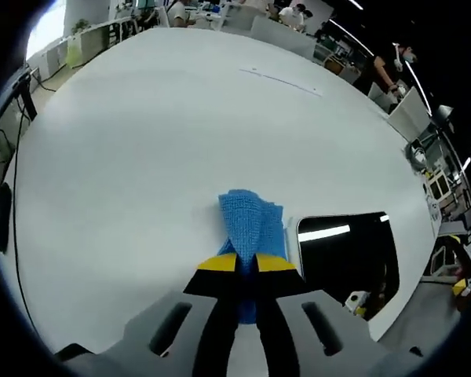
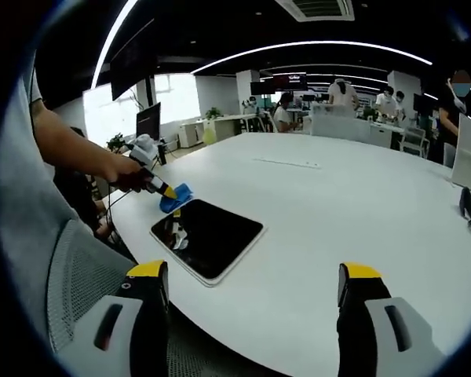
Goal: Wipe the mirror surface with the cleaning cloth until all visible marks leave the cleaned area.
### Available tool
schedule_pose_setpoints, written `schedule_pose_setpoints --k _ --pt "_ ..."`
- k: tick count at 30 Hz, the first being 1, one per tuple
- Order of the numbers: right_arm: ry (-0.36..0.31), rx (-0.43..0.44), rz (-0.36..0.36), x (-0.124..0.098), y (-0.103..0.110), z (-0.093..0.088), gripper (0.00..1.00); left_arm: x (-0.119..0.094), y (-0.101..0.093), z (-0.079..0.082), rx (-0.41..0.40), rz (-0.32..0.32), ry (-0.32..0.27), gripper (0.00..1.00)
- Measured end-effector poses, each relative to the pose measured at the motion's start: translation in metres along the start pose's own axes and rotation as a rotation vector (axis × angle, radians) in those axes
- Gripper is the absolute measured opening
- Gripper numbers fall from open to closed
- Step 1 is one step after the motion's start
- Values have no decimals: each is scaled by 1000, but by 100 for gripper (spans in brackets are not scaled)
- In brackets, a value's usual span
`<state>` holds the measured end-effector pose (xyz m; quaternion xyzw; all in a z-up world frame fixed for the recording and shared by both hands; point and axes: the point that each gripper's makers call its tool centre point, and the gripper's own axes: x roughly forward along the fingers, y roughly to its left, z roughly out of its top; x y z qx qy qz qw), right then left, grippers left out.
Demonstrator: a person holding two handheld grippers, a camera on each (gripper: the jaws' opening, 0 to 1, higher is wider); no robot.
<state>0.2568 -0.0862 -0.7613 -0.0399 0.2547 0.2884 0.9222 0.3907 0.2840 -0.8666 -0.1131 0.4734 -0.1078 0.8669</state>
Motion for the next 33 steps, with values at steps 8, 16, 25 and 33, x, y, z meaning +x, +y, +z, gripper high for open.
schedule_pose_setpoints --k 8,16,25,33 --pt "7 -1 0 0 0 -1 87 -13 -35 33 -140 -100 -41 4" --pt "1 5 -10 0 -3 -1 86 -8 -58 36 -177 -147 -17 4" --pt "9 -1 -5 0 -1 -2 85 19 -68 9 -131 -117 37 4" --pt "16 1 0 1 -1 -4 88 24 -67 4 -78 -72 33 4"
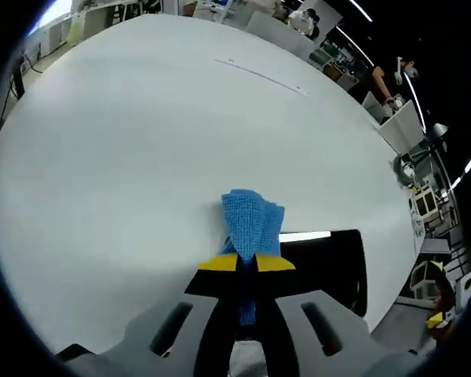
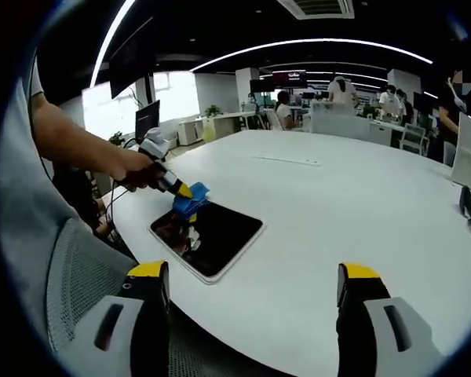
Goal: Wipe the mirror surface with the cleaning cloth until all visible marks leave the cleaned area.
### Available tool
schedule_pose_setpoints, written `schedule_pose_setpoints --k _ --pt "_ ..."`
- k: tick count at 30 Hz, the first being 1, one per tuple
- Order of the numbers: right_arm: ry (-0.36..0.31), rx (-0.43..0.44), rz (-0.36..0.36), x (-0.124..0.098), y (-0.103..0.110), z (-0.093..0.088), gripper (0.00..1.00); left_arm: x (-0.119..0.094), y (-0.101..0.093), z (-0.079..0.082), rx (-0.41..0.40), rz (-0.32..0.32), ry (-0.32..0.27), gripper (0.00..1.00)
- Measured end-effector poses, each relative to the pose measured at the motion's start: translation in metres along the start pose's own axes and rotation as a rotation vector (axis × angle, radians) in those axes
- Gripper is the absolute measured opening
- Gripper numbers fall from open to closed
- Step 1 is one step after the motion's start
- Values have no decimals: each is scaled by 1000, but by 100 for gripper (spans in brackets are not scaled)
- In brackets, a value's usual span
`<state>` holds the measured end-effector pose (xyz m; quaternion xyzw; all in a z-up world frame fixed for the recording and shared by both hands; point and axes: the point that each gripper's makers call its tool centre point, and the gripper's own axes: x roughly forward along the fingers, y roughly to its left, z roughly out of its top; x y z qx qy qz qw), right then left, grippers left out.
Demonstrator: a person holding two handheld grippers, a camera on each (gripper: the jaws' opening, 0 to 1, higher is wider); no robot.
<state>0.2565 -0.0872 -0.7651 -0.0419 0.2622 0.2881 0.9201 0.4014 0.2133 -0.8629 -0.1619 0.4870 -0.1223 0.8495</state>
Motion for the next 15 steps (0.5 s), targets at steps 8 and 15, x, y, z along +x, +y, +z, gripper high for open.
schedule_pose_setpoints --k 8,15 --pt "-33 -6 24 2 3 7 99 0 1 0 -56 5 -6 3" --pt "-29 5 31 1 5 6 99 2 -2 1 -50 19 -20 3"
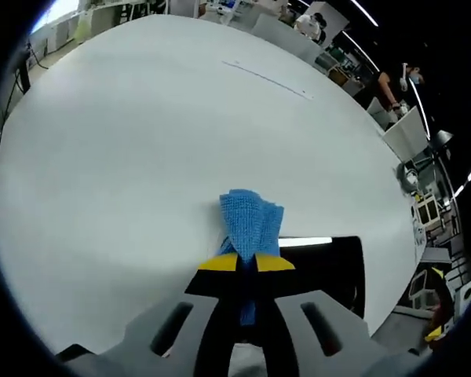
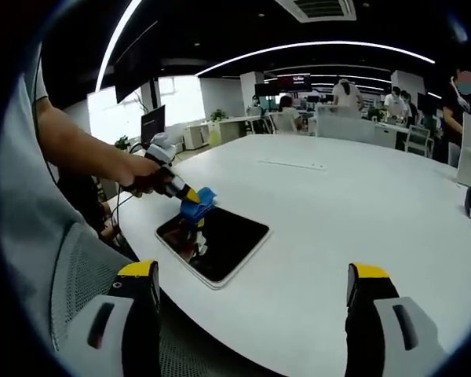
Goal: Wipe the mirror surface with the cleaning cloth until all visible marks leave the cleaned area.
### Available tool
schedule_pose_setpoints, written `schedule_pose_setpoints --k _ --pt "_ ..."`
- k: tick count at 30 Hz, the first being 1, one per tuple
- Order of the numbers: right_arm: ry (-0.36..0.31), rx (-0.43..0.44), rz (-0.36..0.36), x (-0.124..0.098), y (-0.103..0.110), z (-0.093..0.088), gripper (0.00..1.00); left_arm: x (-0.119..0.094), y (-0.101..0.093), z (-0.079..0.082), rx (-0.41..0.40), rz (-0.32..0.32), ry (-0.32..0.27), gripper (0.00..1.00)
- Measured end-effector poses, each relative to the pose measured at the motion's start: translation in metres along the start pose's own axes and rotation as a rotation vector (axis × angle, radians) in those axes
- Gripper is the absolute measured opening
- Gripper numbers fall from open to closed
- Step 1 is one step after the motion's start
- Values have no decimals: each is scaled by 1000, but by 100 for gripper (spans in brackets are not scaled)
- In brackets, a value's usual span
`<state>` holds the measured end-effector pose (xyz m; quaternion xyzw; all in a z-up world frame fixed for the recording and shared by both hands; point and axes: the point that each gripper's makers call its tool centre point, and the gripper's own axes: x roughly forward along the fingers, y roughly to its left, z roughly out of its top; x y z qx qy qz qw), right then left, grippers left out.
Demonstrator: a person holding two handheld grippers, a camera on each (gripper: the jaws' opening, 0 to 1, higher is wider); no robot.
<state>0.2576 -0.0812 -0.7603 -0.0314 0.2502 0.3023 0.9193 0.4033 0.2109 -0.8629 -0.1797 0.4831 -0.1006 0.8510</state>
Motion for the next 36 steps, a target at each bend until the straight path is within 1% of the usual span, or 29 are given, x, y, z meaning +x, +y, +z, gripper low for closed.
schedule_pose_setpoints --k 2,5,7,11,16,21,24,26,27,29,30,31,32,34,35,36 --pt "2 1 1 0 1 0 99 1 -2 0 -3 -2 0 3" --pt "4 -21 -14 0 -2 -1 99 1 -6 -1 1 -1 8 3" --pt "0 -13 -13 -1 -2 0 99 2 -7 -1 3 5 9 3" --pt "13 -20 -17 0 -3 -3 99 9 -25 -6 9 -34 31 3" --pt "20 -26 -15 -1 -2 -4 99 15 -36 -4 29 -38 33 3" --pt "22 -24 -13 0 -2 -4 99 21 -48 -6 61 -48 32 3" --pt "23 -23 -14 0 -2 -4 99 24 -59 -10 82 -57 52 3" --pt "25 -24 -12 0 -2 -4 99 26 -66 -11 109 -52 59 3" --pt "26 -25 -12 1 -2 -5 99 28 -68 -12 129 -40 56 3" --pt "27 -23 -11 1 -2 -5 99 31 -71 -12 176 -11 60 3" --pt "27 -24 -12 1 -2 -5 99 31 -72 -11 221 22 65 3" --pt "28 -25 -13 1 -2 -5 99 32 -75 -11 254 37 67 3" --pt "27 -23 -13 1 -2 -5 99 34 -80 -11 281 47 61 3" --pt "27 -22 -13 1 -1 -4 99 36 -89 -13 286 46 58 3" --pt "26 -21 -14 1 -2 -5 99 37 -90 -13 329 67 47 3" --pt "23 -22 -17 0 -2 -4 99 39 -94 -13 355 66 39 3"
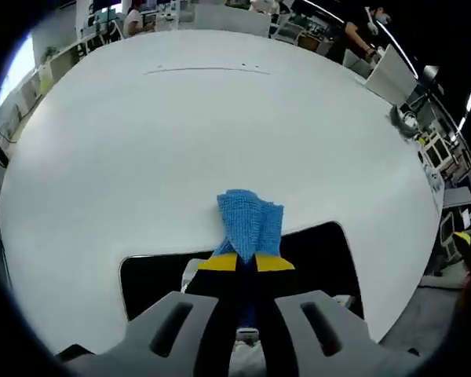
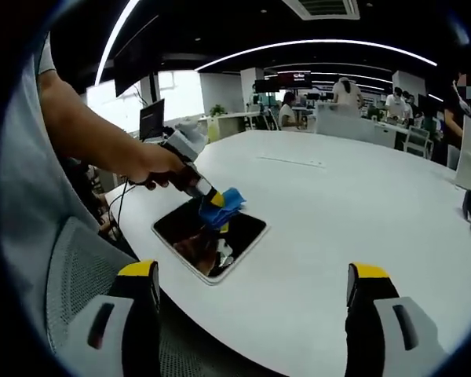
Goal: Wipe the mirror surface with the cleaning cloth until all visible marks leave the cleaned area.
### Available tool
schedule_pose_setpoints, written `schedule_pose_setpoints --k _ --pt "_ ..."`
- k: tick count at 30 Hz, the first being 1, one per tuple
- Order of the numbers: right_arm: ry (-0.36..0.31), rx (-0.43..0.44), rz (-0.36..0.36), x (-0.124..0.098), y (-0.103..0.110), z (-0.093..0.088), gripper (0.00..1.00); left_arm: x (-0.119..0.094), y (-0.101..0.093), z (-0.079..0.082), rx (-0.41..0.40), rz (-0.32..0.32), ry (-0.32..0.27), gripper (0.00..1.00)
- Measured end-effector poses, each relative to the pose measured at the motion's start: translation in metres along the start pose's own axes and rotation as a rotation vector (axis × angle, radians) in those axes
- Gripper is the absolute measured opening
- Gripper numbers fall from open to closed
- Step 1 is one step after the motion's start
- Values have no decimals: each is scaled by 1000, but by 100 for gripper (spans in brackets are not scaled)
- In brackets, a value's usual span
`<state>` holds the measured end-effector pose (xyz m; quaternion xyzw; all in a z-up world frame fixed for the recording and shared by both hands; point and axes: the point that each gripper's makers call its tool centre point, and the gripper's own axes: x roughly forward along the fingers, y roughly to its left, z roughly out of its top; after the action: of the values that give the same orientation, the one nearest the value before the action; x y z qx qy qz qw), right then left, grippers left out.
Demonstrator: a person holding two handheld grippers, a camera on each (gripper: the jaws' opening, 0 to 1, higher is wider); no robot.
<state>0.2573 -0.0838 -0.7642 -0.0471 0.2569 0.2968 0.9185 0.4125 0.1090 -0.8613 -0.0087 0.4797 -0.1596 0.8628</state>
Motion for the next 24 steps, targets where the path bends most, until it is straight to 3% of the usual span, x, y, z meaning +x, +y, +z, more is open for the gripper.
schedule_pose_setpoints --k 2,9,12,15,24 --pt "-3 3 -3 0 -1 0 99 2 -9 1 59 2 -8 3" --pt "-12 7 -4 -1 -1 2 99 7 -35 0 96 -9 -3 3" --pt "-11 5 0 -1 0 2 99 9 -33 1 63 19 17 3" --pt "-12 5 0 -1 0 2 99 11 -43 1 -48 -17 27 3" --pt "-16 14 -4 -1 -2 2 99 16 -78 -1 -22 -80 1 3"
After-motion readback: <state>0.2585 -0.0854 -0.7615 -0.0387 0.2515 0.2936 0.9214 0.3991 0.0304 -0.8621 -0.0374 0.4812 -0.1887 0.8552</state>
